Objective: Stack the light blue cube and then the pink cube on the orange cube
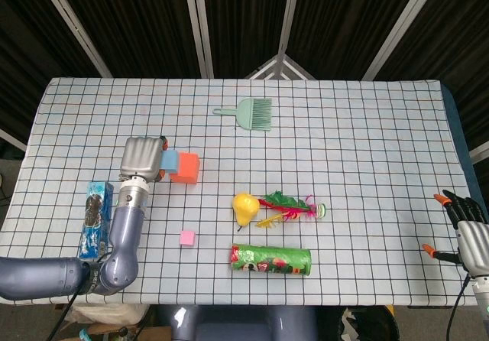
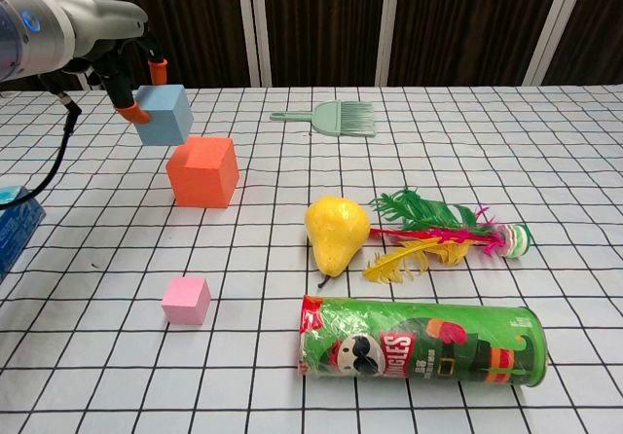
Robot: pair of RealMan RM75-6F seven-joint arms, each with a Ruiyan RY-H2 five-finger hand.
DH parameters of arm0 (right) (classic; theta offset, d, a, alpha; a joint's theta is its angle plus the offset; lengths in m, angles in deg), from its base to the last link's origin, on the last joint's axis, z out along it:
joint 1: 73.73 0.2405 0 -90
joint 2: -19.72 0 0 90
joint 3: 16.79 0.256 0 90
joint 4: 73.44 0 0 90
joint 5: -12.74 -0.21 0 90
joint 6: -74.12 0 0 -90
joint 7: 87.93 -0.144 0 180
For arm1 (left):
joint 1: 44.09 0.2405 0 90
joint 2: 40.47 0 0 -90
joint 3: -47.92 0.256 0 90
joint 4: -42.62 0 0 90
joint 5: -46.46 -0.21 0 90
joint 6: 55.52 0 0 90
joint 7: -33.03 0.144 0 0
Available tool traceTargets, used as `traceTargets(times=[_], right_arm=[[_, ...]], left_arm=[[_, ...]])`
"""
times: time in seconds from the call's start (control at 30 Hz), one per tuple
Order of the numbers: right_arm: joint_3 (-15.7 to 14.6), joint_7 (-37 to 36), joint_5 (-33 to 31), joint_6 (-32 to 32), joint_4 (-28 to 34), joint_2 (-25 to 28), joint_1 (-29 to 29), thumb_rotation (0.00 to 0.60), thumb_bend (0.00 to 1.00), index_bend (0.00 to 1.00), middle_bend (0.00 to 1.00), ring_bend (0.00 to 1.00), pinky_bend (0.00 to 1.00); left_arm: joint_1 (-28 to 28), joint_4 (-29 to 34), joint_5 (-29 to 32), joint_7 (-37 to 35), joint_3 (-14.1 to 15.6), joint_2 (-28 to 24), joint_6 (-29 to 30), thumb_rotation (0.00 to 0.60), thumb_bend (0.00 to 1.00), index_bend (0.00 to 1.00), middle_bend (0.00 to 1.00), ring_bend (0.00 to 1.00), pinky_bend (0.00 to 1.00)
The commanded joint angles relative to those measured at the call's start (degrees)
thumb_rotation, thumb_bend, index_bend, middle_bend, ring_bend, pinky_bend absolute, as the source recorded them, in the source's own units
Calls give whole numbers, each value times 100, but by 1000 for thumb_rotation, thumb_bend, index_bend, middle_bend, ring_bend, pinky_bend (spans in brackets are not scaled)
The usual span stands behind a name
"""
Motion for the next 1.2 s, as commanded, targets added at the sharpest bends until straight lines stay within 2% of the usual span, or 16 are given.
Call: traceTargets(times=[0.03,0.2,0.47,1.2], right_arm=[[-5,9,0,-18,1,0,6,600,151,143,91,100,51],[-15,64,-18,-91,-10,-21,34,600,152,143,91,100,51],[-3,76,-58,-110,-12,-20,36,600,151,143,91,100,51],[-5,20,-47,-98,-14,1,28,600,151,143,91,100,51]], left_arm=[[-84,-151,95,22,-16,70,-33,600,311,401,925,766,849],[-200,-390,237,-7,-83,160,-185,600,311,402,925,766,849],[-373,-633,330,36,-16,322,-361,600,311,403,925,766,849],[-568,-887,438,100,74,548,-294,600,312,403,925,766,849]])
